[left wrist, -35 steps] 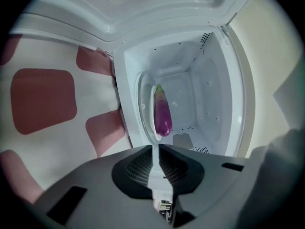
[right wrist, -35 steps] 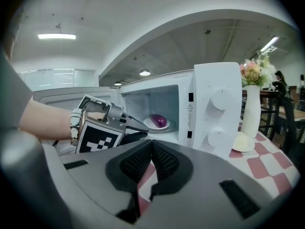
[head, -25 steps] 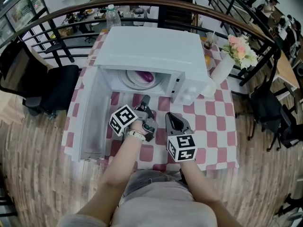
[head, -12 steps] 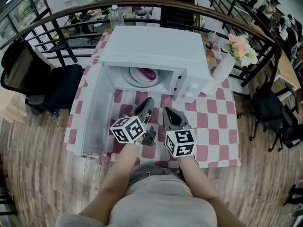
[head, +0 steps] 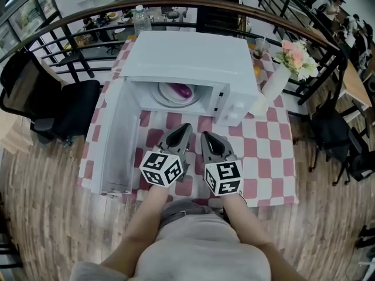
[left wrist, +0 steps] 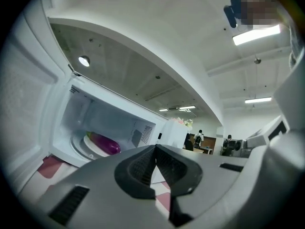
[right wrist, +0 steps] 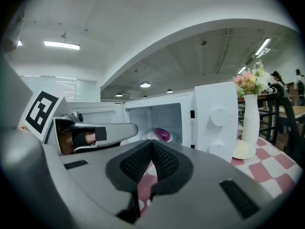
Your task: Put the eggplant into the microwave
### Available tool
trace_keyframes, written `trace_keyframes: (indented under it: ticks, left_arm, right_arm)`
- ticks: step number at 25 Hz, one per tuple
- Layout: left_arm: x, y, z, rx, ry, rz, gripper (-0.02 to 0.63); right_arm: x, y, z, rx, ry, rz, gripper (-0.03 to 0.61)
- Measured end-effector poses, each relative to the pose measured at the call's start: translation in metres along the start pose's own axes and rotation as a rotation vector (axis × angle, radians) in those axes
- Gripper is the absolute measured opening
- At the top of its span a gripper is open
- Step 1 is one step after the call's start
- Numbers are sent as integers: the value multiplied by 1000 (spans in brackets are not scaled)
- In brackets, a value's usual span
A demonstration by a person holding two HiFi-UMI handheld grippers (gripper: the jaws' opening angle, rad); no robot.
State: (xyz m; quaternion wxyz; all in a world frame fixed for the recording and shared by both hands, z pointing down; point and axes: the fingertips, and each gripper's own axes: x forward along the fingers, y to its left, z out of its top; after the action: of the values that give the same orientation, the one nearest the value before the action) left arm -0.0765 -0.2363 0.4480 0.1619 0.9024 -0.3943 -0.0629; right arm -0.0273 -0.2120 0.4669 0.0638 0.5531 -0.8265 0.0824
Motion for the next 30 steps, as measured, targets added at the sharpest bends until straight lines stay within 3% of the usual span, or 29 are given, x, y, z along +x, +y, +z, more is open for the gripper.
trace_keyframes:
  ticks: [5, 13, 30]
  left_arm:
    - [0, -9, -8, 158, 43, -4, 5]
    - [-1, -19, -3, 247, 26, -32, 3]
    - [2, -30, 3, 249, -6, -69, 5]
  right_arm:
    - [-5, 1, -2, -9, -3, 0, 25]
    - [-9, 4, 5, 7, -53, 22, 25]
    - [-14, 0, 10, -23, -85, -7, 25]
